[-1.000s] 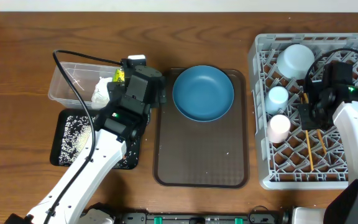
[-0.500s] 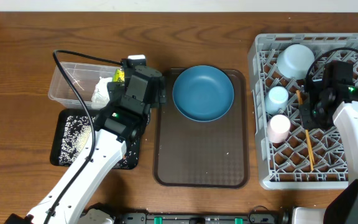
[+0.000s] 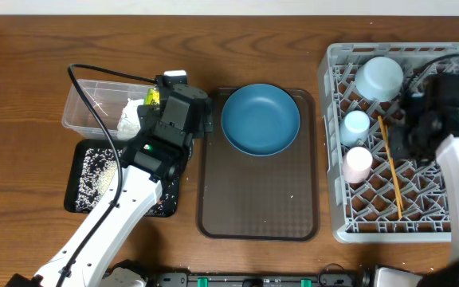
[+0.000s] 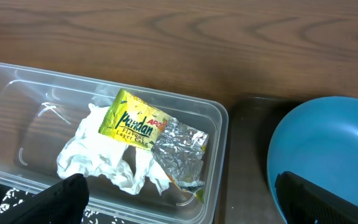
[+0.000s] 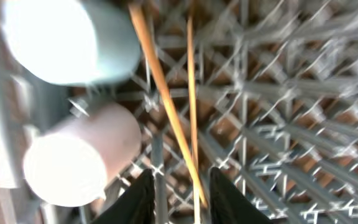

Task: Sort waste into correct bins and load items into the dishwasher rack
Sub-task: 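Insert the chopstick into a rack slot and open the right gripper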

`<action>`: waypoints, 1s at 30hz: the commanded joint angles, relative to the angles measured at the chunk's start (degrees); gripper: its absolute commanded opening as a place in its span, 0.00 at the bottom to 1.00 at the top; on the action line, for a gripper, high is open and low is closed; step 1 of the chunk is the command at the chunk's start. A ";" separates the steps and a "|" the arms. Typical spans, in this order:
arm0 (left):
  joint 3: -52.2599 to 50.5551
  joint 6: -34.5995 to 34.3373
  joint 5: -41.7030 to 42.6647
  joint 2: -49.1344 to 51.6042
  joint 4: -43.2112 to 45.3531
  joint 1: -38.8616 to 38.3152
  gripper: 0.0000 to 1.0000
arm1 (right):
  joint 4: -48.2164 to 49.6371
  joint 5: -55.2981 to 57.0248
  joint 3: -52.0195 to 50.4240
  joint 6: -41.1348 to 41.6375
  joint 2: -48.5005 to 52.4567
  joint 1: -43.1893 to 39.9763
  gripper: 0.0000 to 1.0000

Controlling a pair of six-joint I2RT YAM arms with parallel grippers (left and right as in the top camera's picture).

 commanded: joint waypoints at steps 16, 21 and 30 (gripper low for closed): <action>0.07 0.50 -1.38 -0.28 -0.13 0.02 0.99 | 10.19 -5.42 0.00 0.79 4.74 -0.33 0.31; 0.07 0.50 -1.38 -0.28 -0.15 0.02 0.99 | 11.04 -5.57 0.00 0.79 8.26 -0.26 0.32; 0.07 0.50 -1.38 -0.28 -0.13 0.02 0.99 | 11.65 -8.85 0.00 0.81 12.87 -0.26 0.29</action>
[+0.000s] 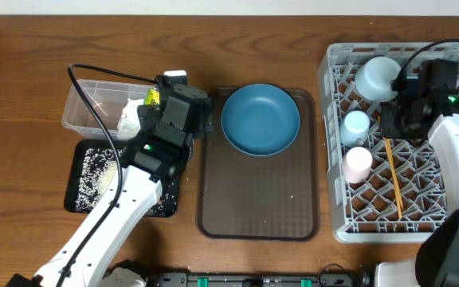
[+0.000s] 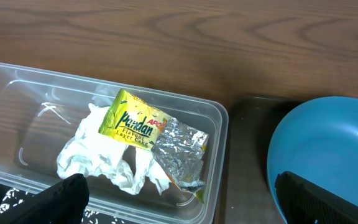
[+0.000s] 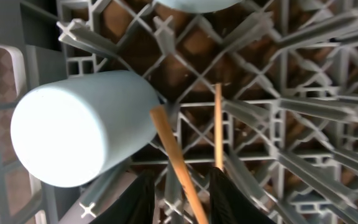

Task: Sort waste into correct bins and load items into the dishwasher rack
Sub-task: 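Insert the chopstick into a rack slot and open the right gripper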

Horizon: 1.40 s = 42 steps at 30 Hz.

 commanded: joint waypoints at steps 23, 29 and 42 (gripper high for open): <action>0.07 0.50 -1.36 -0.28 -0.13 0.02 0.99 | 1.29 0.26 -0.42 0.00 4.39 -0.76 0.01; 0.07 0.50 -1.36 -0.28 -0.13 0.02 0.99 | 1.55 -0.09 -0.42 -0.02 4.35 -1.09 0.25; 0.07 0.50 -1.36 -0.28 -0.15 0.02 0.98 | -3.72 0.13 5.05 -0.02 4.35 -2.34 0.03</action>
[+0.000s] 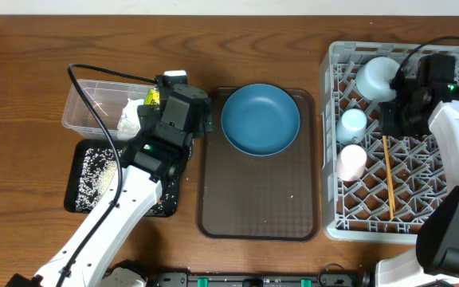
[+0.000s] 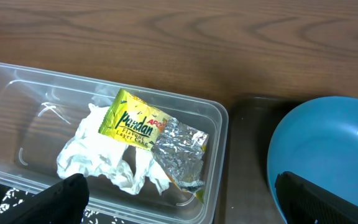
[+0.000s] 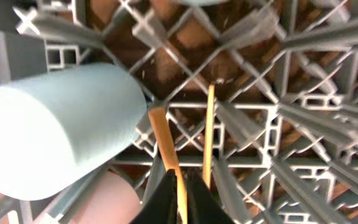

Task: Sort waste into correct bins and load items into the dishwasher rack
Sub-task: 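Insert the chopstick into a rack slot and open the right gripper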

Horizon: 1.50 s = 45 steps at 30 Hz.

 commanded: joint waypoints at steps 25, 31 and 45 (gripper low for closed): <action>0.07 0.50 -1.38 -0.28 -0.15 0.02 0.98 | 2.62 -3.43 -5.60 0.59 -0.98 -1.86 0.26; 0.07 0.50 -1.36 -0.28 -0.13 0.02 0.99 | 5.07 -3.45 -6.73 0.59 -0.98 -1.88 0.05; 0.07 0.50 -1.38 -0.28 -0.15 0.02 0.99 | -0.20 -3.37 0.44 0.59 -1.01 -2.10 0.01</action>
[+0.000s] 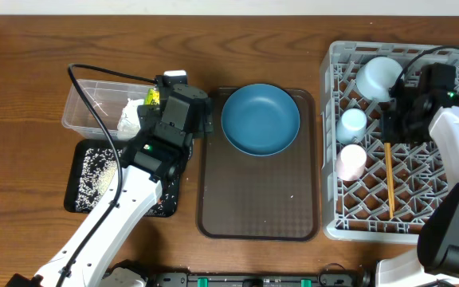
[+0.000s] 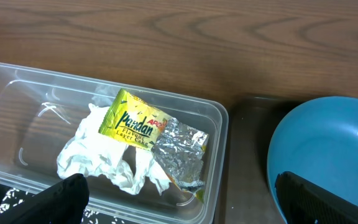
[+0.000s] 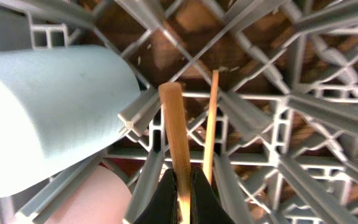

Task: Sort waste into correct bins and load items into the dishwasher rack
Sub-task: 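Insert the chopstick into a rack slot and open the right gripper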

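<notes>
In the grey dishwasher rack (image 1: 453,215) at the right, my right gripper (image 3: 182,186) is shut on the upper end of a wooden chopstick (image 3: 176,118). A thinner second chopstick (image 3: 211,118) lies just to its right. Overhead, the right gripper (image 1: 394,127) is beside a light blue cup (image 1: 352,125), and the chopsticks (image 1: 390,183) run toward the rack's front. My left gripper (image 2: 182,205) is open and holds nothing, over the near wall of the clear bin (image 1: 94,108). The blue bowl (image 1: 260,119) sits on the brown tray (image 1: 257,207).
The clear bin holds a yellow wrapper (image 2: 135,121), foil and crumpled tissue (image 2: 98,162). A black tray with white grains (image 1: 94,175) lies in front of it. The rack also holds a pink cup (image 1: 351,162) and a pale bowl (image 1: 379,76).
My right gripper, still shut on the chopstick, has shifted slightly to the right, and the chopstick now lies straighter along the rack. The left arm has not moved.
My right gripper was open over the two chopsticks near the pink cup. Then it stood open at their upper ends beside the light blue cup. Then it was shut on the thicker chopstick, and it holds it now. The rack shifted a little. The left arm stayed still.
</notes>
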`<action>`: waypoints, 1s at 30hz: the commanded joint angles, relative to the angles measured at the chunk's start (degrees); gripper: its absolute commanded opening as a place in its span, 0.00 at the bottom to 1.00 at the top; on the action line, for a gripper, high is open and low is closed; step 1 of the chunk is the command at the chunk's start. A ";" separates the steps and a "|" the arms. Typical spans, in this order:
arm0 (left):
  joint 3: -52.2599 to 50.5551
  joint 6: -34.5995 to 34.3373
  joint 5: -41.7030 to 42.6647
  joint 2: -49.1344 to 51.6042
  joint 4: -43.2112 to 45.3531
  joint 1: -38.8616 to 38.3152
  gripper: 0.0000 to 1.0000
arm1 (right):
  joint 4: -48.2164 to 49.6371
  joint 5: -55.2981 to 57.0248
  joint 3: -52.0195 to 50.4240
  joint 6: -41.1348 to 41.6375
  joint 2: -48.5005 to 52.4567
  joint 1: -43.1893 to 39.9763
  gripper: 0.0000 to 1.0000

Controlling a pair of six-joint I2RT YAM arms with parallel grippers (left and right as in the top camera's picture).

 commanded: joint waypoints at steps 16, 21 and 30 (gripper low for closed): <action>0.07 0.50 -1.36 -0.28 -0.13 0.02 0.99 | -6.91 0.98 5.27 2.16 -0.96 -0.81 0.01; 0.07 0.50 -1.36 -0.28 -0.13 0.02 0.99 | -7.74 1.20 5.25 2.16 -0.98 -0.81 0.29; 0.07 0.50 -1.36 -0.28 -0.13 0.02 0.99 | -8.04 -0.68 5.57 3.41 -0.98 -0.81 0.52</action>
